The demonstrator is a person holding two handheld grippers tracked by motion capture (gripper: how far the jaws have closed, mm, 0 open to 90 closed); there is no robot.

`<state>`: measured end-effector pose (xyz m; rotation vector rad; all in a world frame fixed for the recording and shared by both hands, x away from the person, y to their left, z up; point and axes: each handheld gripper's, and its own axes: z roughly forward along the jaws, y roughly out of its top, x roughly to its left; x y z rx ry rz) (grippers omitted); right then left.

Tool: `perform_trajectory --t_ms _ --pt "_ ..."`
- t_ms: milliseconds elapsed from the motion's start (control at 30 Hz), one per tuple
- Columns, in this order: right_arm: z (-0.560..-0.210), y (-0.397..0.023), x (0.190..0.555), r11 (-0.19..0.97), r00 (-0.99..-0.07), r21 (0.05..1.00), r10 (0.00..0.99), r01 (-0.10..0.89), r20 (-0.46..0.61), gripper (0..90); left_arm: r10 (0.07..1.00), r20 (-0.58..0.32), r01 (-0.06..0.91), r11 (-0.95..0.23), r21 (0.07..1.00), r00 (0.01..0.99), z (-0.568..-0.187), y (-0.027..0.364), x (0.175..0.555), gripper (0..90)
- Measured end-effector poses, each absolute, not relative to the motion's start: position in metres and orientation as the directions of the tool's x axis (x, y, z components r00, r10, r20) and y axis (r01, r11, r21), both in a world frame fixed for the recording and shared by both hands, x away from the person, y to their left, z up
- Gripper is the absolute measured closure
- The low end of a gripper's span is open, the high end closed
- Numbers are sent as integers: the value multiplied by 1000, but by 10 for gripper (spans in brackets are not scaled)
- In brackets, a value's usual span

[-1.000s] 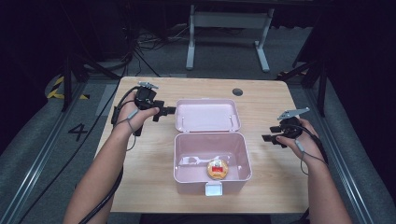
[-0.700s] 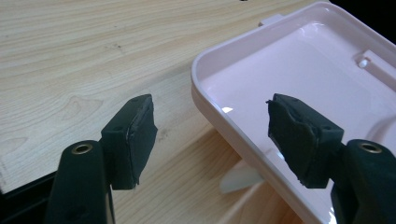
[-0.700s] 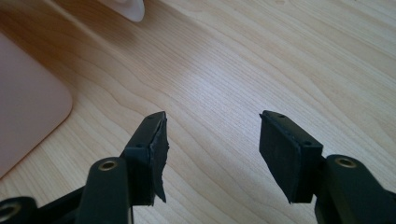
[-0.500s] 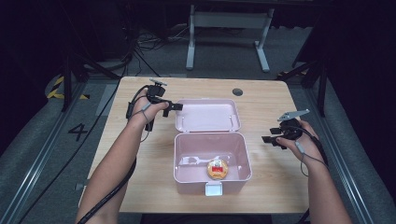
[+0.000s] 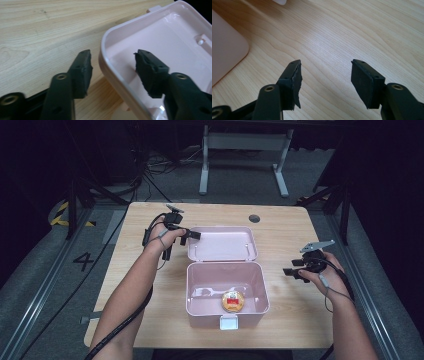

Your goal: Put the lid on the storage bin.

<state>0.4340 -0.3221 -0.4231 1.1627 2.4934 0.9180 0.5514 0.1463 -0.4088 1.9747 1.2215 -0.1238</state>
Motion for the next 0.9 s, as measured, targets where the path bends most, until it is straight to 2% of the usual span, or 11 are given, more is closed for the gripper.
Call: perform_trajectory --t_ms 33,267,733,900 --pt "-423 -322 433 484 -652 631 757 606 46 421 713 -466 794 -212 569 524 -408 145 551 550" --pt "-423 -323 432 487 -657 637 753 597 40 425 711 -503 806 -152 572 491 -401 152 553 678" --pt "-423 -321 432 487 -662 640 748 594 45 424 733 -406 735 -186 653 546 -374 149 547 701" --pt "-422 -320 432 484 -661 638 749 599 52 424 714 -427 714 -146 685 555 -360 152 545 720"
